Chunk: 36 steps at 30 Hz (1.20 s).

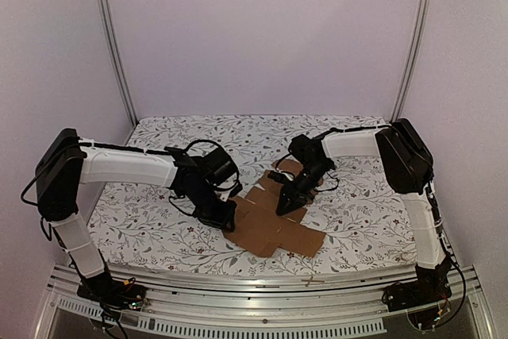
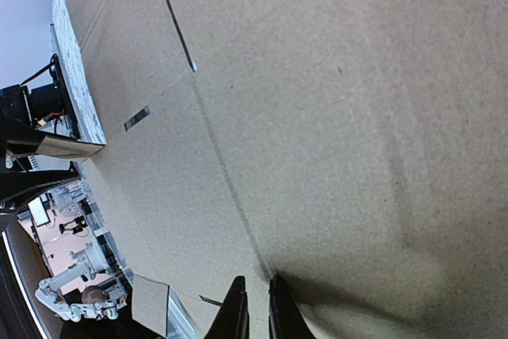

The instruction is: Fold the paper box

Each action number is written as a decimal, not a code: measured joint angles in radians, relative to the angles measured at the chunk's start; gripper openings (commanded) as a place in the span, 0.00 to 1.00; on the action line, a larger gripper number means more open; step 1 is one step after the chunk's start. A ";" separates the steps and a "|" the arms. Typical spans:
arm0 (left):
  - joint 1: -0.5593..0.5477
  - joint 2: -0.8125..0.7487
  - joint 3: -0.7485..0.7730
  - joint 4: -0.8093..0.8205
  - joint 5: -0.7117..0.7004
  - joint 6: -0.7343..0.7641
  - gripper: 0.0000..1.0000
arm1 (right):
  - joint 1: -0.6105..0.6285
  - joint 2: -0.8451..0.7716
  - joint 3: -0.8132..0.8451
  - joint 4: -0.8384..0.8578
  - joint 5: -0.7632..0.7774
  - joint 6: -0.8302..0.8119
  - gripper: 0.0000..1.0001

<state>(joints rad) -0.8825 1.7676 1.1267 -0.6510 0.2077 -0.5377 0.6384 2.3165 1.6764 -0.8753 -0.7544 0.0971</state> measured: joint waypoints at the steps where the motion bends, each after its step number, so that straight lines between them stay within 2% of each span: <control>1: -0.003 0.000 0.006 -0.002 -0.008 -0.001 0.22 | 0.000 0.000 0.000 0.000 0.000 0.000 0.09; 7: -0.020 -0.016 0.012 -0.027 -0.033 -0.013 0.28 | 0.000 0.000 0.000 0.000 0.000 0.000 0.09; 21: -0.016 -0.027 -0.021 -0.020 -0.078 -0.028 0.32 | 0.000 0.001 0.000 0.000 -0.001 0.000 0.09; 27: 0.011 -0.033 -0.040 0.004 -0.075 -0.025 0.21 | 0.000 0.001 0.000 0.000 -0.002 0.000 0.09; 36: 0.010 -0.033 -0.063 0.045 -0.029 -0.040 0.10 | -0.003 0.003 0.000 0.001 -0.007 0.000 0.09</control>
<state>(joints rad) -0.8726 1.7348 1.0634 -0.6064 0.1783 -0.5774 0.6353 2.3192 1.6764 -0.8745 -0.7616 0.0967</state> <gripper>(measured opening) 0.125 0.092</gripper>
